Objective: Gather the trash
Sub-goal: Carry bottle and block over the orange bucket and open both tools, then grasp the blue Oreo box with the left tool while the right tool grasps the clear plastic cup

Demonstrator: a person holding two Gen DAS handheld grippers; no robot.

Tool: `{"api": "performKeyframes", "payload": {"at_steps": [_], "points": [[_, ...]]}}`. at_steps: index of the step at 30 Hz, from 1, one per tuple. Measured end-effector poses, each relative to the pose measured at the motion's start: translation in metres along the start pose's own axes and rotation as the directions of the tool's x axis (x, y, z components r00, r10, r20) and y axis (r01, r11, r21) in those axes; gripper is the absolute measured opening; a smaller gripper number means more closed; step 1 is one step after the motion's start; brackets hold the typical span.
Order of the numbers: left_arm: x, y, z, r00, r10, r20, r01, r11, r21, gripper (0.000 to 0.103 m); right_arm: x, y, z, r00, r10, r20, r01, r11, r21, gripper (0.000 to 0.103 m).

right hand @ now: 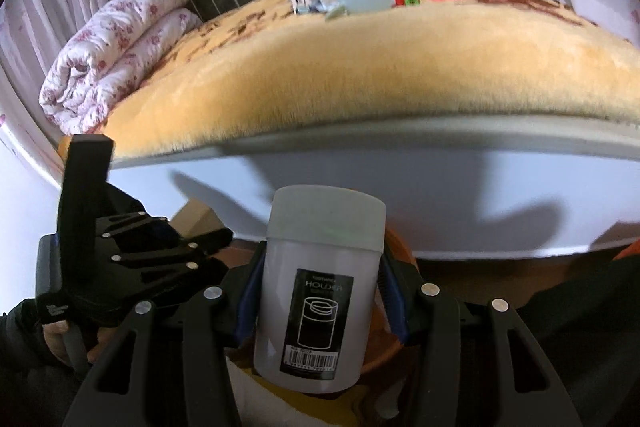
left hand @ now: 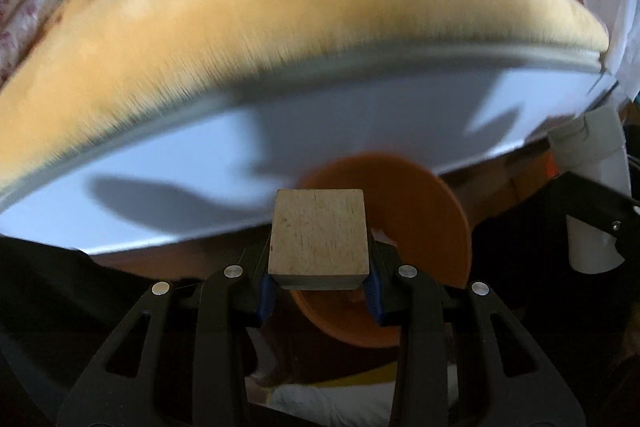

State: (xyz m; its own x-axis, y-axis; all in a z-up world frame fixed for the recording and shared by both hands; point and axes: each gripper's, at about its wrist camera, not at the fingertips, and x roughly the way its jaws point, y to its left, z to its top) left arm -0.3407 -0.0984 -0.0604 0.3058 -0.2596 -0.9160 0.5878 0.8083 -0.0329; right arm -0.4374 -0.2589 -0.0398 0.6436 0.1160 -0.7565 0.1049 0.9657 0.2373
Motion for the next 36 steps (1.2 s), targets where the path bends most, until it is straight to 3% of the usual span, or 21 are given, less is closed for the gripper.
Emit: {"api": "performKeyframes", "payload": {"at_steps": [6,21,23,24,25,32,36], "points": [[0.04,0.002,-0.004,0.99,-0.031,-0.136,0.028,0.999,-0.02,0.034,0.038,-0.013,-0.011,0.993,-0.003,-0.122,0.011,0.998,0.066,0.051],[0.084,0.006,-0.009,0.966,-0.025,-0.256,0.021,1.0,-0.018,0.034,0.085,-0.027,-0.014,0.97,0.02,-0.244,0.01,0.993,0.12,0.052],[0.087,0.005,-0.009,0.962,-0.012,-0.274,0.009,1.0,-0.011,0.046,0.086,-0.032,-0.015,0.969,0.016,-0.247,0.016,0.992,0.127,0.058],[0.087,0.004,-0.008,0.962,0.001,-0.274,-0.003,1.0,-0.007,0.064,0.085,-0.033,-0.014,0.97,0.009,-0.242,0.023,0.991,0.131,0.063],[0.087,0.004,-0.007,0.963,0.014,-0.268,-0.015,1.0,-0.003,0.075,0.084,-0.031,-0.013,0.972,0.008,-0.237,0.024,0.991,0.134,0.064],[0.077,0.007,-0.005,0.969,-0.005,-0.247,0.001,1.0,-0.018,0.077,0.061,-0.027,-0.008,0.985,-0.012,-0.172,0.032,0.993,0.112,0.066],[0.062,0.009,-0.003,0.975,-0.059,-0.213,0.052,0.998,-0.038,0.077,0.036,-0.023,0.005,0.993,-0.041,-0.107,0.047,0.997,0.053,0.069]]}}
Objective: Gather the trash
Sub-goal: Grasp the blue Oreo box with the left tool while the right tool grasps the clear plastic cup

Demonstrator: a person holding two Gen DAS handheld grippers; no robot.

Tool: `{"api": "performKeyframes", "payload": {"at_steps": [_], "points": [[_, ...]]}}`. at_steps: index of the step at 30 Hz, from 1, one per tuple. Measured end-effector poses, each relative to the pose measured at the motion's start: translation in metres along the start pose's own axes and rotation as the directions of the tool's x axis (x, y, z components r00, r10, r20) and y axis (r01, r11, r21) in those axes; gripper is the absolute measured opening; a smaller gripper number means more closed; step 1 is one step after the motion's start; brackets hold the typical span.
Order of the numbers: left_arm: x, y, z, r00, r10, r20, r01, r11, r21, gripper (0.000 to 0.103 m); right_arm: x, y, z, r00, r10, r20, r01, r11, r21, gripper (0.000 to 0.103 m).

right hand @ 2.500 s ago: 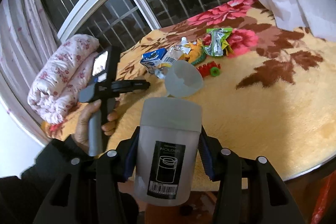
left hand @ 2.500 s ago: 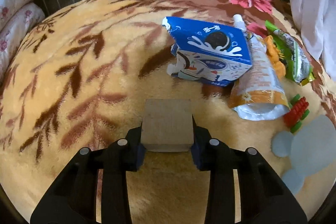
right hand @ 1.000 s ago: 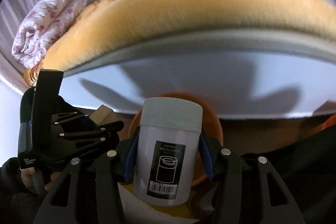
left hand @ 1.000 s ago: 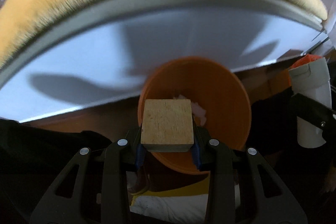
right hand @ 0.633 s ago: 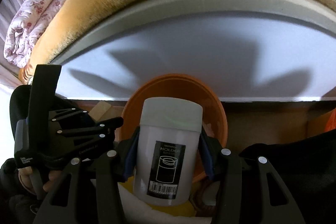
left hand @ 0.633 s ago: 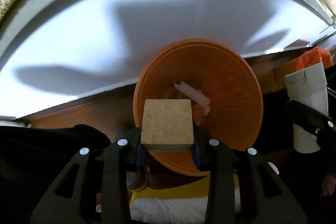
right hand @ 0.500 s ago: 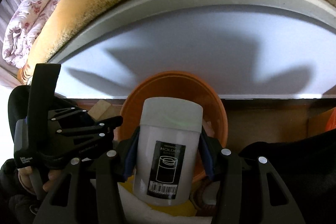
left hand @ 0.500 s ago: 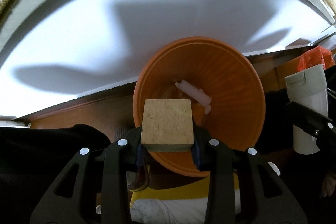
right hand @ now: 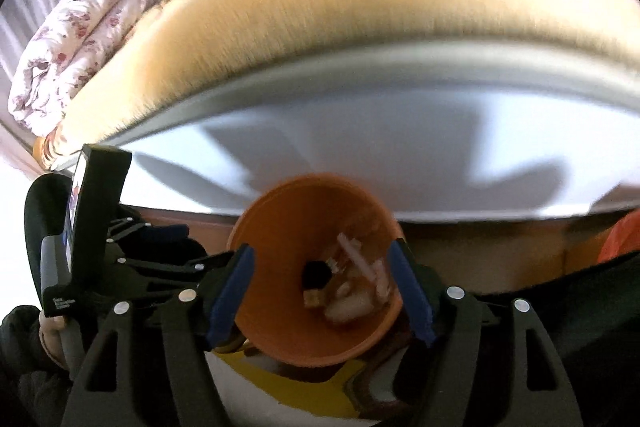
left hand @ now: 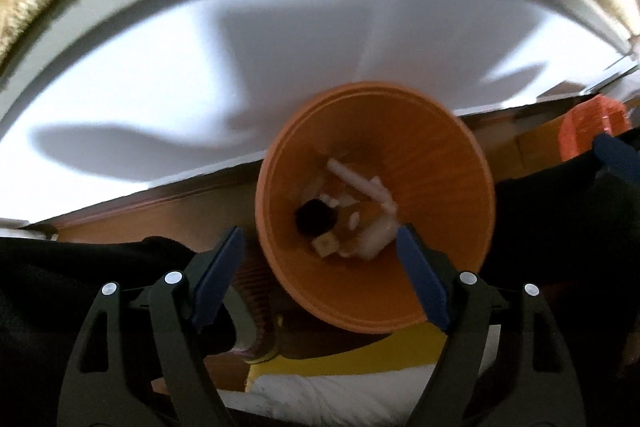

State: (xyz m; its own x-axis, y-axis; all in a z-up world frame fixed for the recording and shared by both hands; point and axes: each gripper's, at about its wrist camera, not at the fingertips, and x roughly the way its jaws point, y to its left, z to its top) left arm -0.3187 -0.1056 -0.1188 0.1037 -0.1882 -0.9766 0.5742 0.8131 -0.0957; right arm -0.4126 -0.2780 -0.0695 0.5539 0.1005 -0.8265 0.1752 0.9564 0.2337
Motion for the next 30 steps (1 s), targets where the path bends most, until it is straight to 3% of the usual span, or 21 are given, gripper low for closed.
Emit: {"api": "performKeyframes", "payload": {"at_steps": [5,8,11,15,18,23,26,27,29,30], "points": [[-0.034,-0.001,-0.003,0.992,-0.063,0.11,0.06,0.998,0.033,0.077,-0.04,0.01,0.033,0.992,-0.021,0.126,0.037,0.991,-0.126,0.075],[-0.057,-0.001,-0.003,0.976,-0.086,0.201,0.076,0.996,0.052,0.077,-0.058,0.02,0.067,0.975,-0.019,0.22,0.068,0.974,-0.218,0.076],[-0.075,-0.002,0.001,0.958,-0.096,0.271,0.083,0.995,0.061,0.077,-0.062,0.023,0.112,0.962,-0.002,0.275,0.07,0.969,-0.237,0.076],[-0.097,0.002,0.008,0.933,-0.088,0.349,0.067,0.995,0.073,0.077,-0.051,0.03,0.165,0.958,0.059,0.281,0.014,0.968,-0.251,0.076],[-0.101,0.008,0.011,0.92,-0.08,0.383,0.059,0.996,0.068,0.084,-0.032,0.028,0.205,0.965,0.073,0.251,-0.012,0.972,-0.236,0.072],[-0.095,0.018,0.017,0.922,-0.105,0.374,0.09,0.994,0.059,0.084,-0.002,0.017,0.242,0.982,0.074,0.173,-0.039,0.98,-0.195,0.068],[-0.091,0.022,0.021,0.923,-0.114,0.367,0.103,0.993,0.05,0.084,0.015,0.016,0.255,0.988,0.093,0.12,-0.071,0.981,-0.178,0.061],[-0.091,0.024,0.02,0.922,-0.118,0.369,0.108,0.993,0.048,0.084,0.022,0.017,0.258,0.989,0.105,0.102,-0.086,0.981,-0.172,0.054],[-0.091,0.023,0.02,0.921,-0.115,0.373,0.105,0.993,0.047,0.084,0.042,0.017,0.262,0.989,0.143,0.033,-0.137,0.979,-0.15,0.019],[-0.091,0.023,0.02,0.92,-0.112,0.375,0.102,0.994,0.047,0.084,0.046,0.017,0.262,0.986,0.165,0.015,-0.162,0.977,-0.137,0.01]]}}
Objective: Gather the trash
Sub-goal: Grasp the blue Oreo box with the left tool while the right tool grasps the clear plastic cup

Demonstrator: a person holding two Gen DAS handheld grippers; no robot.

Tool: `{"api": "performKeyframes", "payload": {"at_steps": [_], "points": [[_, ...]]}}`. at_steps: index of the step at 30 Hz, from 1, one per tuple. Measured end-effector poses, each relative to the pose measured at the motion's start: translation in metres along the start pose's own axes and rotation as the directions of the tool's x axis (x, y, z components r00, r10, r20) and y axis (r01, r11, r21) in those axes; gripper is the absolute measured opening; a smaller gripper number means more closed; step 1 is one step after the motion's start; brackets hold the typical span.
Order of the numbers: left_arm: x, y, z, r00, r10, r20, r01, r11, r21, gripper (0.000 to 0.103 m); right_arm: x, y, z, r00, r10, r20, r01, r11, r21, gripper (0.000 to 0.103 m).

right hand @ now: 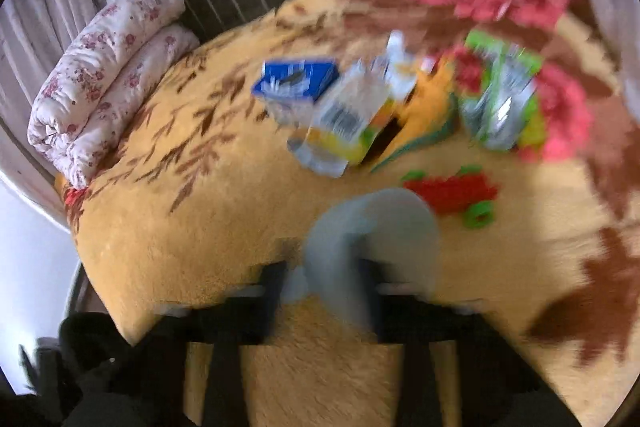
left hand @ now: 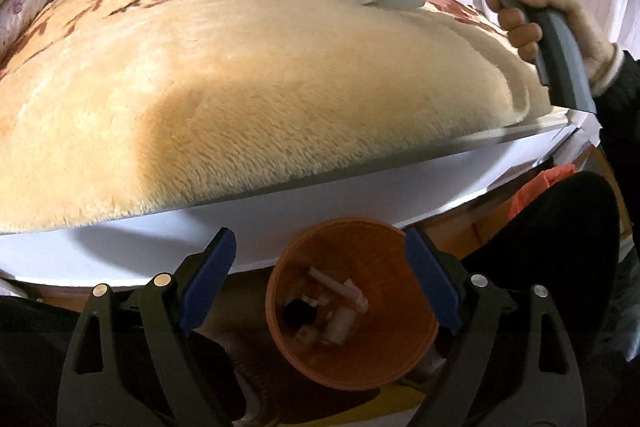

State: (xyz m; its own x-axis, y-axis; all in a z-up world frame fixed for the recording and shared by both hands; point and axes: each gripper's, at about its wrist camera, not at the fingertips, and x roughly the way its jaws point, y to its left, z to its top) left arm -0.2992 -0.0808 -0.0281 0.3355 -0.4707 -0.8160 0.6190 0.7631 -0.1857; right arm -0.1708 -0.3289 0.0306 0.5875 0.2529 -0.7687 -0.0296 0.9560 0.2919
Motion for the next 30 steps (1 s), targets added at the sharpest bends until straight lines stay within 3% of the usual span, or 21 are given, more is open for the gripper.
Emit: {"api": "performKeyframes", "payload": {"at_steps": [4,7,11,13,18,22,28,30], "points": [[-0.005,-0.002,0.0,1.0,0.021,0.011,-0.021,1.0,0.009,0.084,-0.018,0.005,-0.014,0.996,0.004,0.091,-0.002,1.0,-0.022,0.009],[-0.014,-0.002,0.01,1.0,0.015,0.016,-0.015,1.0,0.008,0.084,-0.047,-0.004,-0.03,0.983,0.019,0.182,-0.024,0.999,0.024,0.009],[-0.03,0.011,0.056,0.997,-0.054,0.05,0.057,0.996,-0.069,0.084,-0.08,-0.012,-0.049,0.946,-0.028,0.323,0.02,0.999,0.03,0.009],[-0.03,0.016,0.093,0.996,-0.045,0.074,0.052,0.994,-0.092,0.088,-0.089,-0.016,-0.057,0.926,-0.029,0.376,0.019,0.999,0.028,0.009],[-0.002,0.016,0.194,0.993,0.026,0.113,-0.017,0.997,-0.077,0.089,-0.091,-0.031,-0.064,0.928,-0.01,0.373,-0.005,0.999,0.041,0.009],[0.038,0.025,0.256,0.996,0.058,0.075,-0.049,0.993,-0.112,0.089,-0.092,-0.042,-0.068,0.928,0.011,0.371,-0.034,0.998,0.057,0.009],[0.09,0.045,0.303,1.0,0.018,-0.024,-0.023,0.977,-0.214,0.089,-0.088,-0.054,-0.068,0.934,-0.007,0.358,-0.022,0.997,0.076,0.009],[0.101,0.051,0.31,0.998,0.035,-0.044,-0.044,0.972,-0.231,0.089,-0.085,-0.058,-0.067,0.936,-0.007,0.351,-0.026,0.996,0.088,0.009]]}}
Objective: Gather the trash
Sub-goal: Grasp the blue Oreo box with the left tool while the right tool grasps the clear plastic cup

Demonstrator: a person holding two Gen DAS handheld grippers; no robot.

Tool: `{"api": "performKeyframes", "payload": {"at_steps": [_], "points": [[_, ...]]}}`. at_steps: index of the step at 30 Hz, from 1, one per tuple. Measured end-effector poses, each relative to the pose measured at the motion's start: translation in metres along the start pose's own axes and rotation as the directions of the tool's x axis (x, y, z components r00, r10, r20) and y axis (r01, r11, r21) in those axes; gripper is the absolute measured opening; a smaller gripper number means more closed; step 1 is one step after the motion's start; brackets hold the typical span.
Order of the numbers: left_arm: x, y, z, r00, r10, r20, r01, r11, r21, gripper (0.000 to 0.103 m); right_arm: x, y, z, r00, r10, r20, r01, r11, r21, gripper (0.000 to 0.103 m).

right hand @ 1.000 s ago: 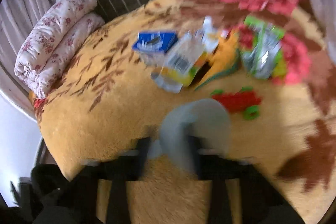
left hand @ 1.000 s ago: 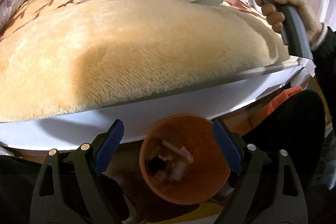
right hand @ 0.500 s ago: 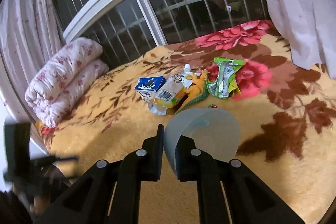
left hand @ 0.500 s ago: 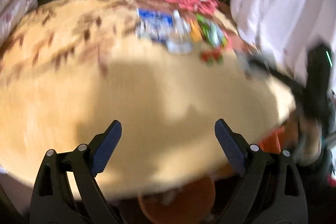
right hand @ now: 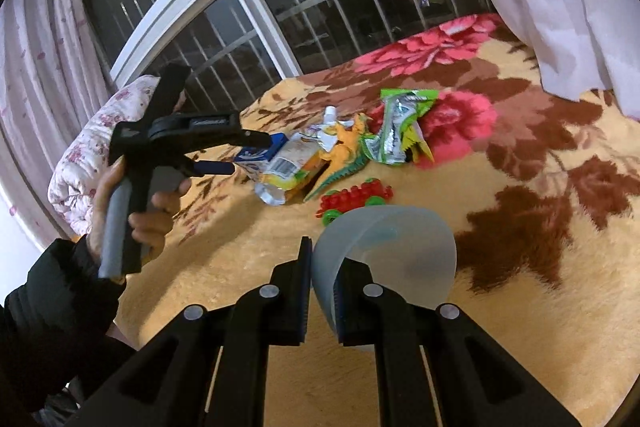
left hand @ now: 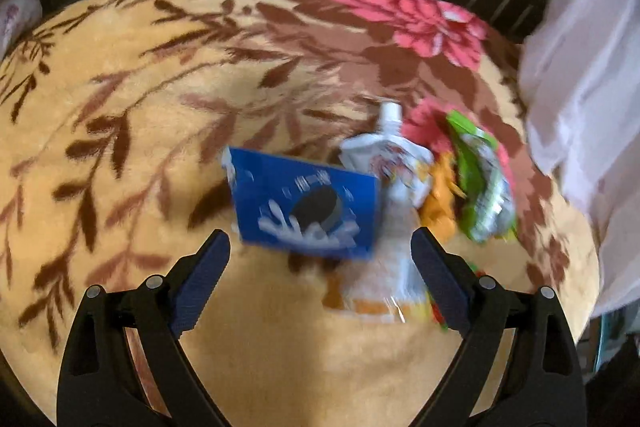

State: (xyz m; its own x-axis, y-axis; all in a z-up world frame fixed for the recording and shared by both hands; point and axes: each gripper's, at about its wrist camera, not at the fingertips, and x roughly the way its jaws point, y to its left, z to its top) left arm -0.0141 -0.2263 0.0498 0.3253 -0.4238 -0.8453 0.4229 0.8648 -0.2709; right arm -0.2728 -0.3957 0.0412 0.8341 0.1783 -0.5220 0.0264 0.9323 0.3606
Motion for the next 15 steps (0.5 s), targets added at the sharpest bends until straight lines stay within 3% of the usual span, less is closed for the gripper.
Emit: {"api": "performKeyframes", "payload": {"at_steps": [3,9,13,15], "points": [[0.014,0.005,0.011,0.999,0.049,-0.018,-0.049,0.999,-0.007,0.089,0.002,-0.004,0.002,1.0,0.005,0.0,-0.005,1.0,0.017,0.009],[0.028,0.002,0.018,0.998,0.066,-0.016,-0.065,0.997,0.05,0.09,0.005,-0.005,0.006,1.0,0.018,0.003,-0.018,0.999,0.027,0.009],[0.048,0.006,0.016,0.984,0.175,-0.027,-0.172,0.982,0.077,0.09,0.007,-0.006,0.006,1.0,0.012,-0.004,-0.012,1.0,0.027,0.009],[0.057,0.015,0.014,0.982,0.187,-0.036,-0.185,0.981,0.059,0.087,0.006,-0.006,0.005,1.0,0.012,-0.002,-0.012,1.0,0.025,0.009]]}}
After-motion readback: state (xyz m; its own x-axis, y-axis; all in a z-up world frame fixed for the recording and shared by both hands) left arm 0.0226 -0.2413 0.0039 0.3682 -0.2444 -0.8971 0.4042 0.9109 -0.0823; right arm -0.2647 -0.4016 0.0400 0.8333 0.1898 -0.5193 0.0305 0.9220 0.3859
